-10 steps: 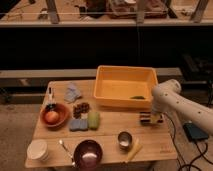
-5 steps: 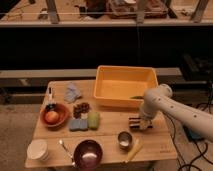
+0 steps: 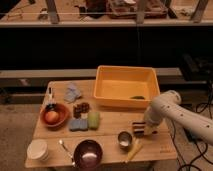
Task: Wipe table surface with eraser
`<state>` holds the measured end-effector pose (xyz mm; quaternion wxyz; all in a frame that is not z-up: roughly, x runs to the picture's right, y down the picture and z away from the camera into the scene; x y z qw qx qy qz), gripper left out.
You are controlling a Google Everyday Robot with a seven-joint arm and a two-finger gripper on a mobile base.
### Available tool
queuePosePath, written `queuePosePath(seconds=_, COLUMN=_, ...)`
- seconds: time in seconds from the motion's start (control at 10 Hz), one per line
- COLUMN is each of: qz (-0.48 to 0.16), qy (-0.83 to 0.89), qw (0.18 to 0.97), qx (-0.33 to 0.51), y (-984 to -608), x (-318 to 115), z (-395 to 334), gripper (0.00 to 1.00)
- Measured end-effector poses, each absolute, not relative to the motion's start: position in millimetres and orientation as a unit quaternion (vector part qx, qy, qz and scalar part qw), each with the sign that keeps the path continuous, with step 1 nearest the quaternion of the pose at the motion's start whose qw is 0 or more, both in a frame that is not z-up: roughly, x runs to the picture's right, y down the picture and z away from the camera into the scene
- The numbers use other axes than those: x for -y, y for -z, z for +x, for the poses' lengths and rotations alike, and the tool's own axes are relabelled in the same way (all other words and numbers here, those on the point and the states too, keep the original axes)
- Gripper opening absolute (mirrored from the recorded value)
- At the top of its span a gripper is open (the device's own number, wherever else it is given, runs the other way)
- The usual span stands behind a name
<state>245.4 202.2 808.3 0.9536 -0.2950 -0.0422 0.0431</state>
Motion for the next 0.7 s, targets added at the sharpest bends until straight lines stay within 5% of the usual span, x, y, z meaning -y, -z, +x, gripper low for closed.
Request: queuePosePath(seconds=0.7, qz=-0.287, qy=-0.085, qw=0.954, qx=-0.011, y=-840, x=-184, z=321, gripper=0.06)
